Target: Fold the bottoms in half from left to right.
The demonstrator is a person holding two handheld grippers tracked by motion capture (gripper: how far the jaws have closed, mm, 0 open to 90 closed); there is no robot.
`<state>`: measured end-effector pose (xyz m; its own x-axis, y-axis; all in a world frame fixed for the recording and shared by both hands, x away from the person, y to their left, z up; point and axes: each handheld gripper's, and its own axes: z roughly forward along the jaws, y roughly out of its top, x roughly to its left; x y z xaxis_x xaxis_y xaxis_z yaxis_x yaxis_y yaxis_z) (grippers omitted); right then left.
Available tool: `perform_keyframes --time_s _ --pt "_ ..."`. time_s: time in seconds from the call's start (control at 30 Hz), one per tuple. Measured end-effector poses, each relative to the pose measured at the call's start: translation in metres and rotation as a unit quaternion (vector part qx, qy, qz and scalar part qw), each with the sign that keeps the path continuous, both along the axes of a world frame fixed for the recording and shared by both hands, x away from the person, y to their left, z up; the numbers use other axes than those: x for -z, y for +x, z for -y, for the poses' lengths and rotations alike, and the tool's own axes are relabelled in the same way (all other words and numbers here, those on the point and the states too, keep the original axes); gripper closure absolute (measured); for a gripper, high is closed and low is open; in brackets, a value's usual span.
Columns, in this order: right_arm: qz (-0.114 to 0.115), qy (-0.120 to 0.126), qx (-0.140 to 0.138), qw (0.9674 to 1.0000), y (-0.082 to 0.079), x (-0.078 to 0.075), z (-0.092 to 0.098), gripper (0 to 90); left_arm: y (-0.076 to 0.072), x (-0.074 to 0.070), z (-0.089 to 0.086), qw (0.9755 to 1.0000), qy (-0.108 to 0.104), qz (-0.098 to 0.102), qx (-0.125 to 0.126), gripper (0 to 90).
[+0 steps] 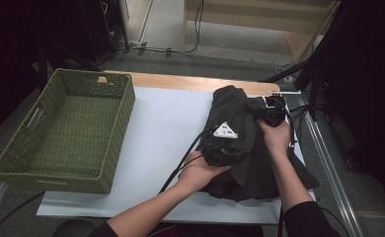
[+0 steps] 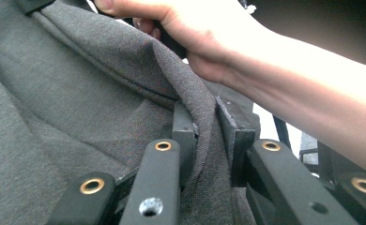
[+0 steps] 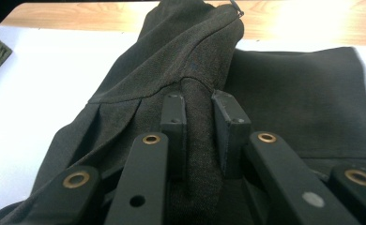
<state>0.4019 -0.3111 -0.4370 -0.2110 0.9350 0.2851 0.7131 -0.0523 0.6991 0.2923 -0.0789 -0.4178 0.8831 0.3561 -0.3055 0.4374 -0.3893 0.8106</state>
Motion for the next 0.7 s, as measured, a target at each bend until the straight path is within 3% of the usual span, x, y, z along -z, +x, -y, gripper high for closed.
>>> perform_keyframes --time_s 0.43,0.6,0.7 --pt "0.012 -0.007 0.018 0.9997 -0.005 -0.016 0.025 74.5 0.001 -0.012 0.027 0.9998 -0.014 0.002 0.011 79.2" --pt "0.013 -0.011 0.029 0.9994 -0.007 -0.019 0.035 74.5 0.003 -0.01 0.033 0.9997 -0.021 -0.004 0.011 79.2" --pt "0.006 -0.017 0.033 0.9993 -0.007 -0.016 0.039 74.5 0.003 -0.005 0.037 0.9998 -0.01 -0.004 0.014 79.0"
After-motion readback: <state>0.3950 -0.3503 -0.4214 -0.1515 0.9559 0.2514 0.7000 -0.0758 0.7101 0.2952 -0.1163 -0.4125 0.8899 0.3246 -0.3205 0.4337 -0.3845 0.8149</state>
